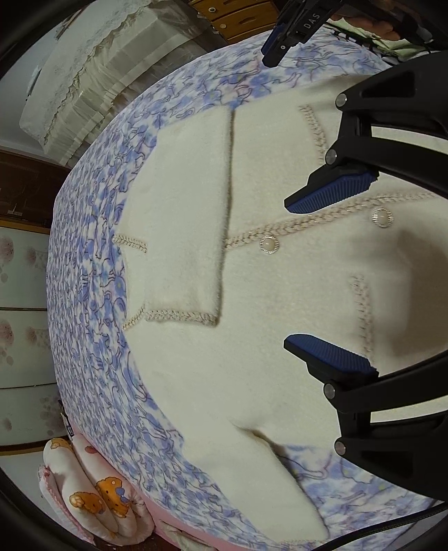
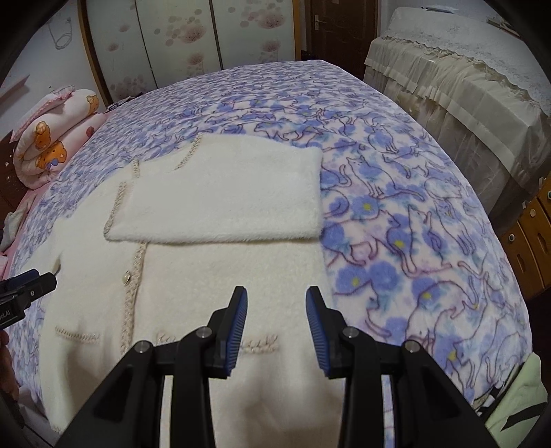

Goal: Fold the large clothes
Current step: 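Move both grippers toward the other cardigan sleeve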

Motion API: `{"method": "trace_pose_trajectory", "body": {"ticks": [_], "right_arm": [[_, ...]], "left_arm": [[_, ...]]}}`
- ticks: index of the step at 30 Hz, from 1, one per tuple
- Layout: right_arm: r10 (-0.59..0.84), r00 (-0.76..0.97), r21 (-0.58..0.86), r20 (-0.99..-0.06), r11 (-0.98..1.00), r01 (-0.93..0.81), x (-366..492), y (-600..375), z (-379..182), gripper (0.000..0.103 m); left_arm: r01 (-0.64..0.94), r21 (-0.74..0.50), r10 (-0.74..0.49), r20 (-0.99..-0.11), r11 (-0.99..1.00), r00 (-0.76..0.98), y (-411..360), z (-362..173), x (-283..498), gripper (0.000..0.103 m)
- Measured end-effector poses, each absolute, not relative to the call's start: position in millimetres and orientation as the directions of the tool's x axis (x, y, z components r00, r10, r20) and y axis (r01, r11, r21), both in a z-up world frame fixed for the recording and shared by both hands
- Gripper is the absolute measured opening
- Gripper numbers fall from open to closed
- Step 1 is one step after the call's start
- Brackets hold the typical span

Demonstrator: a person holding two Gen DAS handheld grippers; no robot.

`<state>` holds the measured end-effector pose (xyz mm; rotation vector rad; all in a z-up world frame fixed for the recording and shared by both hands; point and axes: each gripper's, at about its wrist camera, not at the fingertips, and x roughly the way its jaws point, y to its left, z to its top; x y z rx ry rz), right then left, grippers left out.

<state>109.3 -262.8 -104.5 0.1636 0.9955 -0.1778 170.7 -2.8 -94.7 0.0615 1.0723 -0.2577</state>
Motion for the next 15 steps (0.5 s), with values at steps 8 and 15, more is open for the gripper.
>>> {"method": "trace_pose_trajectory", "body": {"ticks": [8,15], "right_arm": [[-0.043,0.499,0.061,-0.865,0.980,0.191,82,-235,-109,0.035],[-0.017,0.480,0.054,-0.877,0.990,0.134,70,-195,-113,0.036]], "left_arm": [[0.209,-0.069,-0.154,-0.892,0.975,0.424,34,-94,121,0.072],[0.163,-0.051,-0.115,-0.903,0.985,0.414,86,-98,93,0.072]]}}
